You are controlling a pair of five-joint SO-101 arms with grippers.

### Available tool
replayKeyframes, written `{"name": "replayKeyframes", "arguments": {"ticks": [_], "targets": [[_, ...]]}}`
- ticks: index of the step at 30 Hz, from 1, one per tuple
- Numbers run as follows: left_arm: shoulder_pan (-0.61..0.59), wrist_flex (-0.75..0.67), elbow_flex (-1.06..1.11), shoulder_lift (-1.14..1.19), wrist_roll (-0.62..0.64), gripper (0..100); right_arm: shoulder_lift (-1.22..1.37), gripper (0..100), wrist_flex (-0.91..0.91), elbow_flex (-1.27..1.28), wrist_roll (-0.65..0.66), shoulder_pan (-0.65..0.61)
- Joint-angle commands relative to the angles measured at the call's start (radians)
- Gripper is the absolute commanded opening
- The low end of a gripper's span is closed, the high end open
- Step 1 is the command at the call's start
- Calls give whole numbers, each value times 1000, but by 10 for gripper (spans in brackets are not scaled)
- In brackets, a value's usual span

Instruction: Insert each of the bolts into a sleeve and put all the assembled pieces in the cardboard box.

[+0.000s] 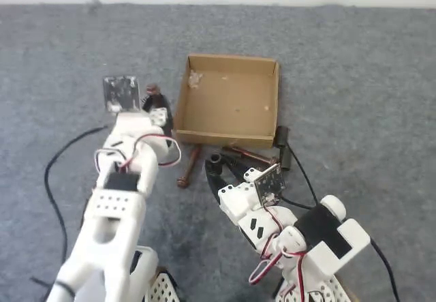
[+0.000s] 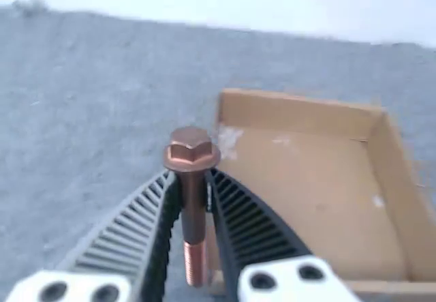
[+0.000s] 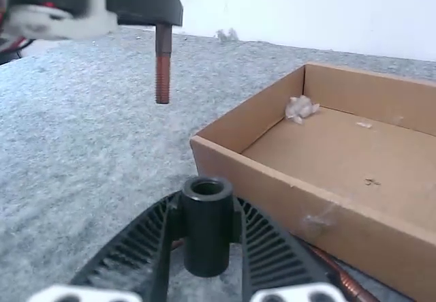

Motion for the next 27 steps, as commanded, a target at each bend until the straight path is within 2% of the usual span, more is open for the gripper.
{"name": "replayKeyframes", "arguments": {"ticks": [1, 4, 10, 16, 22, 27], "targets": [[75, -46, 44, -155, -3, 12, 2, 6, 4, 12, -12, 16], [149, -37, 90, -267, -3, 12, 2, 6, 4, 12, -12, 16], [276, 207, 97, -500, -3, 12, 2, 6, 4, 12, -12, 16], [348, 330, 110, -700, -3, 12, 2, 6, 4, 12, -12, 16], [365, 327, 163, -727, -3, 12, 2, 6, 5, 12, -12, 16], [420, 210, 205, -726, -3, 12, 2, 6, 5, 9, -12, 16]]}}
